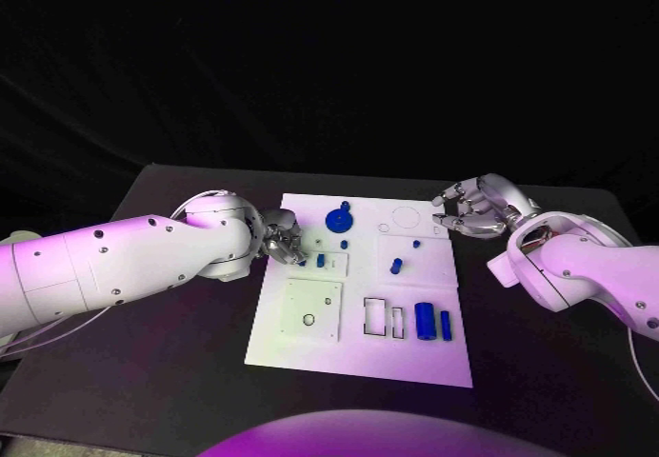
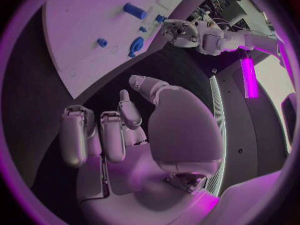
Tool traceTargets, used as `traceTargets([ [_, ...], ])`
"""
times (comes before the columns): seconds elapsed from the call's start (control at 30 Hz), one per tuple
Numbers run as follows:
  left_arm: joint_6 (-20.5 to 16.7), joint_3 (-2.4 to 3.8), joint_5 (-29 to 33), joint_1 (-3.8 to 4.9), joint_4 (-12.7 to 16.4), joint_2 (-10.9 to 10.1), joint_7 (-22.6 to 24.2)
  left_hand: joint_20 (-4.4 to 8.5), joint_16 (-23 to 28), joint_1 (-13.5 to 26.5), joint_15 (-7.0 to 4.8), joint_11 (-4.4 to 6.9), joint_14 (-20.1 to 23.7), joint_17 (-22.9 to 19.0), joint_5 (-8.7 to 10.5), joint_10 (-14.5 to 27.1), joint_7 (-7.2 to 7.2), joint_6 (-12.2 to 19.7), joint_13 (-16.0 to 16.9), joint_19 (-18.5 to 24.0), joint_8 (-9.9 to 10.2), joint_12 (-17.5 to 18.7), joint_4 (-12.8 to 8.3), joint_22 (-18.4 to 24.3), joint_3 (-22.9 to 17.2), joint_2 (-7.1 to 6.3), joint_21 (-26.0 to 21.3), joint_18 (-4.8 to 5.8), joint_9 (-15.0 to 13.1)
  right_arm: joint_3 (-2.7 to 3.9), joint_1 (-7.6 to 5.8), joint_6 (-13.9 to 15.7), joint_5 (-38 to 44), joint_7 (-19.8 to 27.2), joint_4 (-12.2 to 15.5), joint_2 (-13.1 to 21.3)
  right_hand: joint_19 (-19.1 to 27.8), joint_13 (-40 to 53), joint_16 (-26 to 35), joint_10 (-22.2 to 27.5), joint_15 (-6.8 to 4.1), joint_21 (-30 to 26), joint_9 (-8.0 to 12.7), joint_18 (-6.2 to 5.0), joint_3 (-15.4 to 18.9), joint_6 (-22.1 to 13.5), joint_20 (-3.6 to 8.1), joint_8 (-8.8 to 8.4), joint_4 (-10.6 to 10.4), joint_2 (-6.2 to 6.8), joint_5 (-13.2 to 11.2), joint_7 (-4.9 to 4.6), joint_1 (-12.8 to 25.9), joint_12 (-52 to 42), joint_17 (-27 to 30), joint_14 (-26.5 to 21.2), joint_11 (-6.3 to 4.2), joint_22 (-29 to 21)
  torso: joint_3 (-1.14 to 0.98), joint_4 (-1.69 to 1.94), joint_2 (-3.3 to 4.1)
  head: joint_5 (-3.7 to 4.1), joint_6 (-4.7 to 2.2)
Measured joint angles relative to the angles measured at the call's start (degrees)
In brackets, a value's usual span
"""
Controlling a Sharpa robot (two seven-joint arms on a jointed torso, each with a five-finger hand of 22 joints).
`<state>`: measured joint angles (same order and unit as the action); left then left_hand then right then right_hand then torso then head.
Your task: Assemble the parts on the task board
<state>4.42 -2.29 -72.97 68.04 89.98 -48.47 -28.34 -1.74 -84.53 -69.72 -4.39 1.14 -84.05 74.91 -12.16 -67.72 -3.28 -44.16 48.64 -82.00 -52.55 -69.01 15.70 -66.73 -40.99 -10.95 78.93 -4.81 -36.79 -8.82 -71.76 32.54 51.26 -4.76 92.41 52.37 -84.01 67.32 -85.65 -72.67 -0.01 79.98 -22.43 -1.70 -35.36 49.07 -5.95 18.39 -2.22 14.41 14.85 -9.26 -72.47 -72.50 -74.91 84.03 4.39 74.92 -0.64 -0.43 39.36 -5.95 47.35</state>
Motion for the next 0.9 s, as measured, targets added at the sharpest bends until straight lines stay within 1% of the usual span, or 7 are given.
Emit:
traceTargets([
  [0.27,-0.42,0.00,0.04,-0.07,0.15,-0.11,-0.07,0.00,0.00,0.00,0.00,0.00,0.00,0.00,0.02,0.00,0.01,-0.02,0.15,0.00,-0.30,0.00,0.10,-0.18,-0.21,0.00,0.22,0.00,0.00,0.00,0.00,0.00,0.00,0.00,0.01,0.03,0.00,0.00,0.00,0.00,0.00,0.00,0.01,0.00,0.00,0.00,0.00,0.00,0.00,0.00,0.00,0.00,0.00,0.00,0.00,0.00,0.00,0.00,0.02,-0.01,0.03,0.04,-0.08],
  [0.53,-0.41,0.00,0.31,-0.09,0.20,-0.25,-0.08,0.00,0.00,0.01,0.00,0.09,0.00,0.00,0.09,-0.09,0.01,-0.02,0.14,0.00,-0.33,0.00,0.58,-0.17,-0.70,-0.01,0.22,0.00,0.01,0.00,0.00,0.00,0.00,0.00,0.01,0.05,0.00,0.00,0.00,0.00,0.00,0.00,0.01,0.00,0.00,0.00,0.00,0.00,0.00,0.00,0.00,0.00,0.00,0.00,0.00,0.00,0.00,-0.01,0.02,0.05,0.04,0.12,0.13],
  [0.63,-0.36,0.00,0.58,-0.09,0.19,-0.30,-0.09,0.00,0.00,0.88,0.00,0.20,0.00,0.00,0.13,-0.20,0.01,-0.03,0.14,0.00,-0.84,0.00,0.80,-0.21,-1.11,-0.61,0.22,0.00,-0.01,0.00,0.00,0.00,0.00,-0.01,-0.01,0.05,0.00,0.00,0.00,0.00,0.00,0.00,0.01,0.00,0.00,0.00,0.00,0.00,0.00,0.00,0.00,0.00,0.00,0.00,0.01,0.00,0.00,-0.01,0.02,0.04,0.04,0.10,0.19],
  [0.67,-0.35,0.00,0.65,-0.09,0.18,-0.31,-0.10,0.00,0.00,1.60,0.00,0.20,0.00,0.00,0.21,-0.20,0.03,-0.04,0.14,0.00,-0.88,0.00,-0.98,-0.26,-3.04,-0.73,0.22,0.00,-0.04,0.00,0.00,0.00,0.00,-0.01,-0.02,0.04,0.00,0.00,0.00,0.00,0.00,0.00,0.01,0.00,0.00,0.00,0.00,0.00,0.00,0.00,0.00,0.00,0.00,0.00,0.01,0.00,0.00,-0.01,0.02,0.03,0.04,0.09,0.20],
  [0.77,-0.32,0.00,0.89,-0.09,0.13,-0.35,-0.12,0.04,0.00,2.88,0.00,0.39,0.00,0.00,0.22,-0.41,0.34,-0.54,0.17,-0.04,-0.93,-0.18,-0.95,-0.32,-3.48,-1.35,0.22,0.00,-0.42,0.00,0.00,0.00,0.00,-0.01,-0.04,0.03,0.00,0.00,0.00,0.00,0.00,0.00,0.01,0.00,0.00,0.00,0.00,0.00,0.00,0.00,0.00,0.00,0.00,0.00,0.01,0.00,0.00,-0.01,0.02,0.02,0.03,0.07,0.25],
  [0.8,-0.32,0.00,0.92,-0.09,0.12,-0.35,-0.12,0.15,0.00,3.11,0.00,0.39,0.00,0.00,0.22,-0.41,0.34,-0.54,0.19,-0.15,-0.94,-0.18,-1.94,-0.32,-4.47,-1.57,0.22,0.00,-0.42,0.00,0.00,0.00,0.00,-0.01,-0.04,0.03,0.00,0.00,0.00,0.00,0.00,0.00,0.01,0.00,0.00,0.00,0.00,0.00,0.00,0.00,0.00,0.00,0.00,0.00,0.01,0.00,0.00,-0.01,0.02,0.02,0.03,0.07,0.25],
  [0.9,-0.26,0.00,1.10,-0.09,0.08,-0.37,-0.15,0.21,0.00,4.23,-0.21,0.39,0.21,0.00,0.22,-0.41,0.36,-0.56,0.20,-0.21,-1.02,-0.19,-1.94,-0.32,-4.47,-1.81,0.22,0.00,-0.42,0.00,0.00,0.00,0.00,-0.01,-0.06,0.03,0.00,0.00,0.00,0.00,0.00,0.00,0.02,0.00,0.00,0.00,0.00,0.00,0.00,0.00,0.00,0.00,0.00,0.00,0.01,0.00,0.00,-0.01,0.02,0.02,0.02,0.07,0.27],
])
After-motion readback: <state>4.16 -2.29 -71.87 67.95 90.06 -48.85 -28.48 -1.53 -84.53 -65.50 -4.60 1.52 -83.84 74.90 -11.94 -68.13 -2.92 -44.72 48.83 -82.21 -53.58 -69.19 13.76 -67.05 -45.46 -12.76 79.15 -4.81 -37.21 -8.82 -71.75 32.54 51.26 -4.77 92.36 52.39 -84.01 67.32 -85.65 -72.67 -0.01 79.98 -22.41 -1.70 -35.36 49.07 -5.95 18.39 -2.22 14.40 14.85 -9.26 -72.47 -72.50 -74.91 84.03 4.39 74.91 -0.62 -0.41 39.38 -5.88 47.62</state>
